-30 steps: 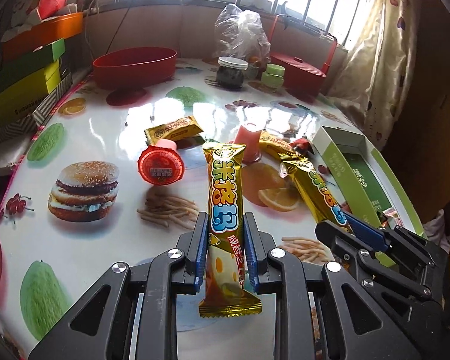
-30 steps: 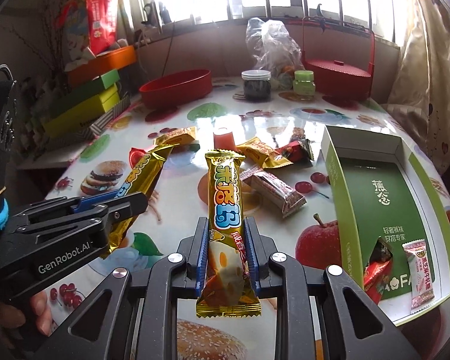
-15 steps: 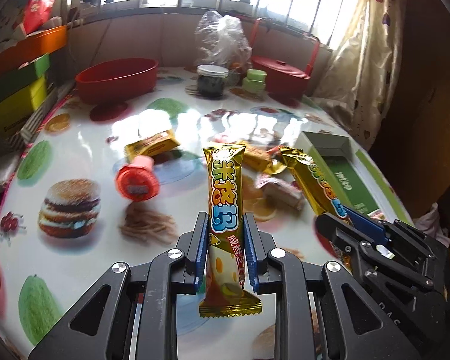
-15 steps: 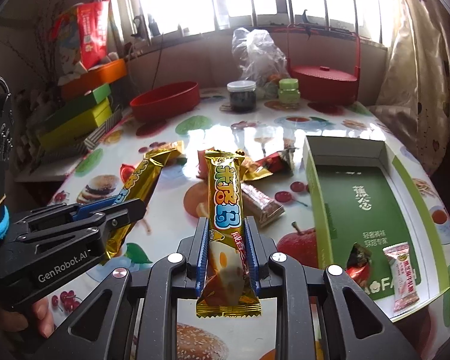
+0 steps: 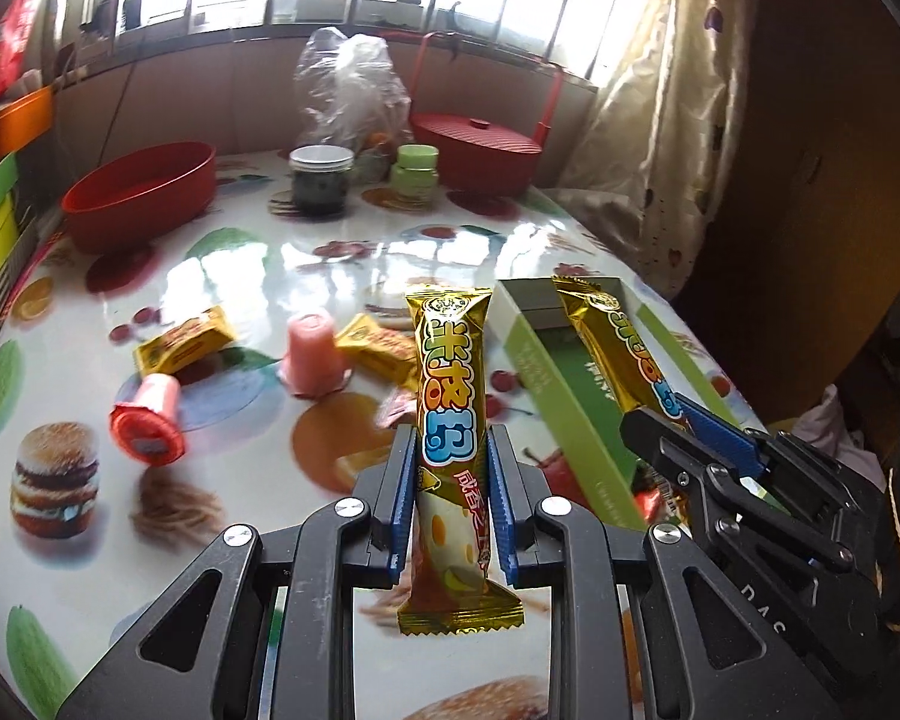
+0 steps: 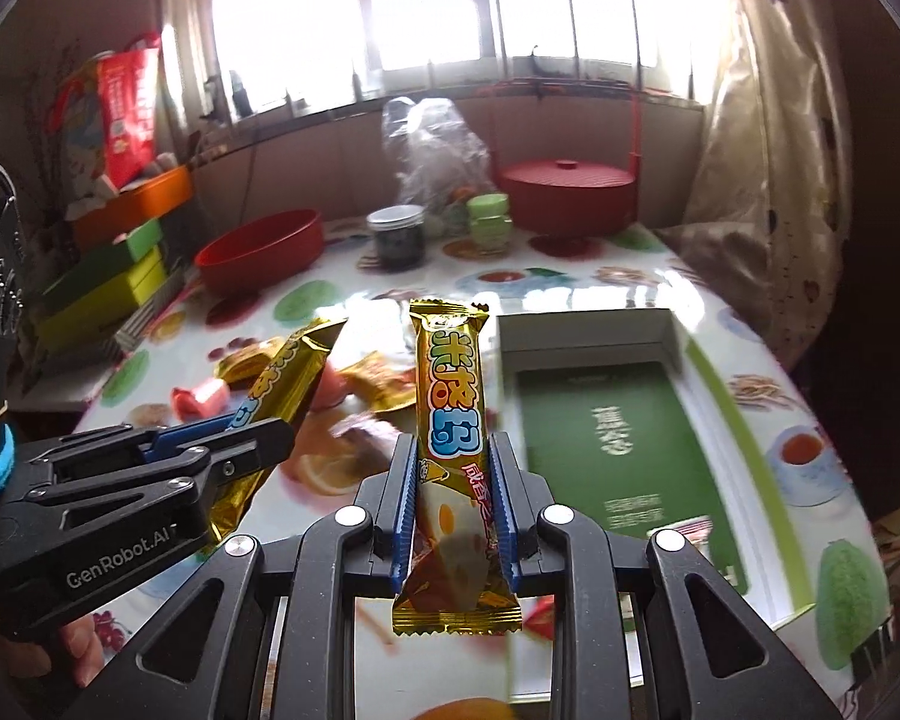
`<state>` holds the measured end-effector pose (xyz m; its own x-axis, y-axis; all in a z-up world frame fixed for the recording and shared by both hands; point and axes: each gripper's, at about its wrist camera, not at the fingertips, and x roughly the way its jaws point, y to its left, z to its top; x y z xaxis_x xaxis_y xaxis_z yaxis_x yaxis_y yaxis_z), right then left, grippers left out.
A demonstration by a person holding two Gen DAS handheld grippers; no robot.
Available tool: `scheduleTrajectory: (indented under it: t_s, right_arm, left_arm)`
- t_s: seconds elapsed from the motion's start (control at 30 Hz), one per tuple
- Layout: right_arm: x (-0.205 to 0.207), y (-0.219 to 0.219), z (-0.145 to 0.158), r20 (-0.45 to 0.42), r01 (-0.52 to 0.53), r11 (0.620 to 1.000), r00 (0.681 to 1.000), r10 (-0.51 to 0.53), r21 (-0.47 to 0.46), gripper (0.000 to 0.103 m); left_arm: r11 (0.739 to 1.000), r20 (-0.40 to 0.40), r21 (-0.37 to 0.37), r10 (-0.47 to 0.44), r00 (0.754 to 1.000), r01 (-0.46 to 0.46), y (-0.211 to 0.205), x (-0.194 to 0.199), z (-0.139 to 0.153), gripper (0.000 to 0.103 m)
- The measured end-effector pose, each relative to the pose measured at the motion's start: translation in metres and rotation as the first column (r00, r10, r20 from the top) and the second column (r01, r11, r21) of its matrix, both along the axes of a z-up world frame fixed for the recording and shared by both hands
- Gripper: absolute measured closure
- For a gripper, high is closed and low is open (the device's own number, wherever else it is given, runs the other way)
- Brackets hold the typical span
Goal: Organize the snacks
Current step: 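Carry yellow bar in left tool while right carries its yellow bar to box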
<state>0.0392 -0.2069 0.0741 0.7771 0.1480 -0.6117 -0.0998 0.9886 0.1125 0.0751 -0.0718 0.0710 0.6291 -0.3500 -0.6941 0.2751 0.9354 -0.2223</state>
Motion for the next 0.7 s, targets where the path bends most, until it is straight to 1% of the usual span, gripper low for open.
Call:
scheduleTrajectory:
  t_s: [0.3,0.47,0.7]
  right_arm:
    - [0.002,-0.036,0.0,-0.008,0.085,0.996,0.996,-0.086,-0.019,0.081]
    - [0.003,-0.055,-0.005,-0.026,0.128,0.991,0.991,-0.129,-0.024,0.081]
    - [0.005,-0.075,-0.014,-0.06,0.164,0.986,0.984,-0.166,-0.039,0.081]
  left_arm:
    - [0.997,0.0,-0.024,-0.077,0.997,0.077,-0.033,0.01,0.005,0.079]
    - [0.99,-0.024,-0.06,-0.126,0.992,0.124,-0.054,0.018,0.002,0.079]
    - [0.983,-0.053,-0.056,-0.175,0.983,0.172,-0.083,0.025,-0.006,0.079]
